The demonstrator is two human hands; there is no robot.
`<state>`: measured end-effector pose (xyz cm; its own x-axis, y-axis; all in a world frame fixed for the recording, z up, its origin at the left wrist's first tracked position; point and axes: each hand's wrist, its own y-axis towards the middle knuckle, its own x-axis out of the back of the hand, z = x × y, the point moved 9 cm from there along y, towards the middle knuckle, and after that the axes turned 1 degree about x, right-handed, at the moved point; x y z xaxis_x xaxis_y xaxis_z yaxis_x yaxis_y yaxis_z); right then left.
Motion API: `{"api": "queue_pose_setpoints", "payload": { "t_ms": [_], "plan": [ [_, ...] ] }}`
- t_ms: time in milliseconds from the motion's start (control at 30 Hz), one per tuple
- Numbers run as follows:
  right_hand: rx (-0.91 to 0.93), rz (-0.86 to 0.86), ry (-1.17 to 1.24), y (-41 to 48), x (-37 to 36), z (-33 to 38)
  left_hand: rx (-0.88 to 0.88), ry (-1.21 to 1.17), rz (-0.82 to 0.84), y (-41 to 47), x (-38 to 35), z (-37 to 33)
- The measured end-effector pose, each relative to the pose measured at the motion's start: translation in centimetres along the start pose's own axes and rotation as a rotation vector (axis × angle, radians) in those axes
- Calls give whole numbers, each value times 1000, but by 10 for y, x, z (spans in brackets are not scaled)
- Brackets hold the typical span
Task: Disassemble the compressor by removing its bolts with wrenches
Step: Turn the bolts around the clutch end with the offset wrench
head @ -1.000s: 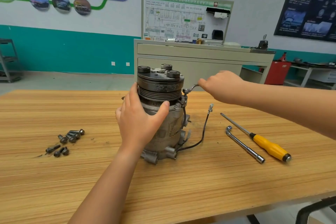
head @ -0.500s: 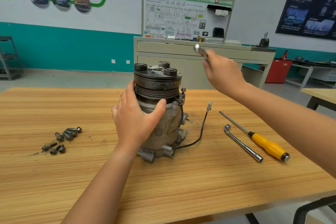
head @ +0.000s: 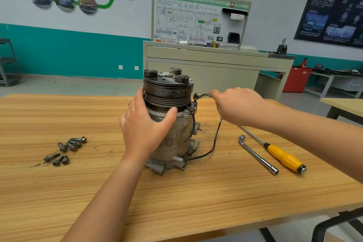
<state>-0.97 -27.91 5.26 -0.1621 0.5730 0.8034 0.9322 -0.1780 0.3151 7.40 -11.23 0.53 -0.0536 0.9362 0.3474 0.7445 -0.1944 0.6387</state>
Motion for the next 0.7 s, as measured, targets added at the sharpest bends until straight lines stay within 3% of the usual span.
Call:
{"api": "queue_pose_setpoints", "payload": {
  "t_ms": [200, 500, 700],
  "plan": [
    [128, 59, -262, 8, 11, 15, -1, 3, -3, 0, 0, 0],
    [237, 65, -360, 15, -8, -5, -5, 4, 8, 0, -1, 1],
    [259, -99, -177, 54, -20, -6, -7, 16, -10, 0, 0, 0]
  ]
}}
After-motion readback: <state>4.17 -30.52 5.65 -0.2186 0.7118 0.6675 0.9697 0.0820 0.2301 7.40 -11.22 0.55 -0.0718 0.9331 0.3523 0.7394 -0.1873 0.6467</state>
